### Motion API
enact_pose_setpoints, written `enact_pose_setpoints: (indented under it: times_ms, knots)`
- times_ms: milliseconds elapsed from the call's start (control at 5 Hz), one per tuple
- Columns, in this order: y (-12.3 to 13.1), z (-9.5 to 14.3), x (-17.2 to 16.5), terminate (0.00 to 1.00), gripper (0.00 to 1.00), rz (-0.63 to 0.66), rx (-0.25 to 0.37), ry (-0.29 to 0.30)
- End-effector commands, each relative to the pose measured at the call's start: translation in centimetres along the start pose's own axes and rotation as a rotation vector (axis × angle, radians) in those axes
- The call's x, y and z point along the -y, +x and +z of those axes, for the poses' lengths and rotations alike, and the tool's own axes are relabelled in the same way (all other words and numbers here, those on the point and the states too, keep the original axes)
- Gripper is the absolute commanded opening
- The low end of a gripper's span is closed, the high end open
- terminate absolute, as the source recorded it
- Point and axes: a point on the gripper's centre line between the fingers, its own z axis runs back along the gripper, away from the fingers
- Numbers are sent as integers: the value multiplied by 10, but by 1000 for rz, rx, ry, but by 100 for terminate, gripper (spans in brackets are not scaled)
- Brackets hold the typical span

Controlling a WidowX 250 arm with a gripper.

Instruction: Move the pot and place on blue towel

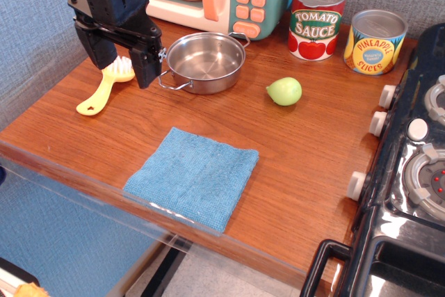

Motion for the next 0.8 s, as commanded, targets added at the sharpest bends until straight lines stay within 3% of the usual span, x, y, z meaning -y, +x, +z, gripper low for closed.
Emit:
enact_pose_setpoints:
  times_ms: [0, 600]
  knots:
    - [0, 0, 0, 0, 100, 0, 0, 0]
    - [83, -36, 46, 0, 100, -34, 26, -73]
